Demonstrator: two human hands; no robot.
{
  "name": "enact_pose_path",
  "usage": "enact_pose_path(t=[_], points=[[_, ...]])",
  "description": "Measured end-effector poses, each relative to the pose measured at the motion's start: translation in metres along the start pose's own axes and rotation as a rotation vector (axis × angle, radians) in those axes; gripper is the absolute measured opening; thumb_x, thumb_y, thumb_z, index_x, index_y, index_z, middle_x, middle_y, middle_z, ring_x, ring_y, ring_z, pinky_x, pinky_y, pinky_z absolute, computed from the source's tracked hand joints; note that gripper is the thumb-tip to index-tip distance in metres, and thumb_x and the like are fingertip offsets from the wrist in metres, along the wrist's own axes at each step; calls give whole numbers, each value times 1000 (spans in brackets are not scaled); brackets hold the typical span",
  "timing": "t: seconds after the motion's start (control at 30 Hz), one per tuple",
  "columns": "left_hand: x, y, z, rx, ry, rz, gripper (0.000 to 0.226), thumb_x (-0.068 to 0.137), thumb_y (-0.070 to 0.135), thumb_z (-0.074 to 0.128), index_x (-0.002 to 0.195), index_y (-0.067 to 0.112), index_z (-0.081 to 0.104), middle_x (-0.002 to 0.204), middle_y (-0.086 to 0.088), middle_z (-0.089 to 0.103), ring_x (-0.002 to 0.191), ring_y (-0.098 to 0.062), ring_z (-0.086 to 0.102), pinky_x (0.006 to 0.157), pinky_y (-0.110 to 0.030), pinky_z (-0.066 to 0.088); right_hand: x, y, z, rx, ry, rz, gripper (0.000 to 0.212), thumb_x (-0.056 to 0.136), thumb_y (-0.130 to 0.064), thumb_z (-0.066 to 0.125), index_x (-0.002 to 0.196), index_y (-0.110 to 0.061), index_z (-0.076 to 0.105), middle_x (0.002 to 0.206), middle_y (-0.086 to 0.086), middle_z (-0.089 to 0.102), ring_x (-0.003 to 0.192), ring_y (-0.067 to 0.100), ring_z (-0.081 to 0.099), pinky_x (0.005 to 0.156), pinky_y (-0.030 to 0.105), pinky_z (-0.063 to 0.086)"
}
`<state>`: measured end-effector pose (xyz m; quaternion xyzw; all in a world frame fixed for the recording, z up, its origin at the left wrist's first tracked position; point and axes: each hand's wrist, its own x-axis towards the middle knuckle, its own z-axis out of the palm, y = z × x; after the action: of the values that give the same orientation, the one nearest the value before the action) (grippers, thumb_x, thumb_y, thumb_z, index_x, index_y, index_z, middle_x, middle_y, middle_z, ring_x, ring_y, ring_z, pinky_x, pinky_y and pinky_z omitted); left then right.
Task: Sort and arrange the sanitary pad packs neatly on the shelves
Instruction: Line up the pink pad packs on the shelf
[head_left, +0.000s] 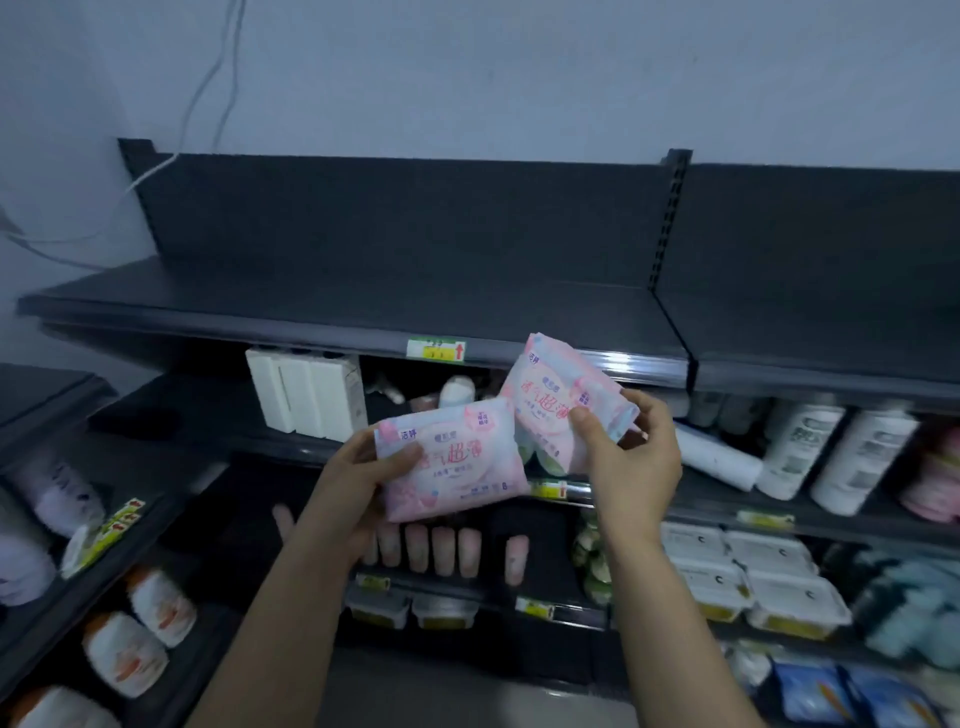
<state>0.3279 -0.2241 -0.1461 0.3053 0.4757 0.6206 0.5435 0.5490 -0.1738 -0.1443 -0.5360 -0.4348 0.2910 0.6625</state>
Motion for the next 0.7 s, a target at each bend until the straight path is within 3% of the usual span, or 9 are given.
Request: enact_pose_path(t=[0.17, 0.3, 0.37, 0.5, 0.6, 0.7], points=[[-2, -24, 40, 30, -118, -53, 44, 67, 6, 70, 110, 3, 61, 109, -19, 70, 93, -32, 69, 72, -44, 60, 6, -1, -57, -58, 105, -14, 35, 74, -29, 81, 100, -35, 59, 102, -13, 66, 96, 12, 64, 81, 46, 56], [-3, -40, 84, 34, -224, -77, 38, 82, -2, 62, 119, -2, 55, 112, -20, 69, 103, -37, 66, 77, -44, 59, 17, -5, -104, -108, 188, -23, 34, 76, -27, 80, 103, -30, 59, 100, -14, 63, 91, 5, 60, 82, 44, 55], [-3, -48, 107, 27, -252, -90, 37, 78, -1, 64, 114, 1, 57, 111, -20, 69, 102, -36, 66, 77, -45, 59, 23, -4, -128, -123, 211, -24, 34, 77, -26, 79, 103, -30, 58, 101, -13, 63, 91, 3, 59, 84, 43, 55], [-3, -66, 159, 53, -313, -101, 47, 66, 7, 71, 111, 7, 60, 111, -17, 70, 105, -36, 66, 93, -54, 51, 41, -1, -178, -154, 251, -44, 33, 78, -26, 79, 104, -27, 59, 105, -7, 65, 100, 16, 61, 85, 41, 53], [-4, -83, 201, 65, -347, -108, 38, 77, 1, 67, 113, 8, 59, 110, -14, 71, 102, -32, 67, 87, -50, 55, 62, 1, -218, -173, 278, -47, 34, 79, -25, 79, 105, -27, 57, 105, -6, 62, 101, 17, 59, 81, 34, 49], [-7, -100, 246, 74, -380, -119, 51, 68, 7, 71, 117, 7, 58, 114, -15, 69, 104, -33, 67, 88, -50, 54, 89, 5, -260, -189, 302, -45, 35, 77, -24, 80, 104, -29, 58, 103, -8, 63, 99, 17, 60, 85, 40, 52]])
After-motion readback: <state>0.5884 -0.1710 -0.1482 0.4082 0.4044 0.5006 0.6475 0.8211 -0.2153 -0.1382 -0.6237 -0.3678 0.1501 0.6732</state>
